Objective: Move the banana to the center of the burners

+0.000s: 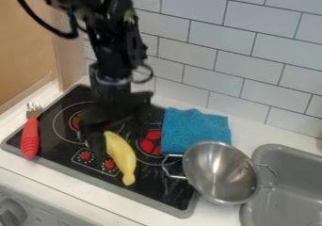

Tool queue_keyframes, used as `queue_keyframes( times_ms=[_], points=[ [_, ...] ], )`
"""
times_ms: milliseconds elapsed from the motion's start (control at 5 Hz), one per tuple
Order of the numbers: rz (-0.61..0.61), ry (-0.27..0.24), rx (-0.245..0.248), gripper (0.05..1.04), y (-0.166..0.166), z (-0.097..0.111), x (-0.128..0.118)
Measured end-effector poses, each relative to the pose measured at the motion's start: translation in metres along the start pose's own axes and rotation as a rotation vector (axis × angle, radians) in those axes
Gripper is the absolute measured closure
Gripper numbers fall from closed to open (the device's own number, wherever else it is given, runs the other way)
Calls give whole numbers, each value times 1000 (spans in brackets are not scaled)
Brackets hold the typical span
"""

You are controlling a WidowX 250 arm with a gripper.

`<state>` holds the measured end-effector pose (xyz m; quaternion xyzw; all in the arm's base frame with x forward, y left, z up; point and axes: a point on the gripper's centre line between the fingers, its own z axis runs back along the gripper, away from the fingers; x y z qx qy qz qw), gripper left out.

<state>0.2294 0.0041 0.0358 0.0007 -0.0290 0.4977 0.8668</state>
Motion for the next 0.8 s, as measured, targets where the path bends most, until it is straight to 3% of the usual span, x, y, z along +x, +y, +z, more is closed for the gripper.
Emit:
queue_keyframes(
  times_ms=[200, 800],
  points=[
    [-7, -113, -41, 85, -2, 21, 12],
    [-1, -119, -46, 85, -2, 22, 12]
  ],
)
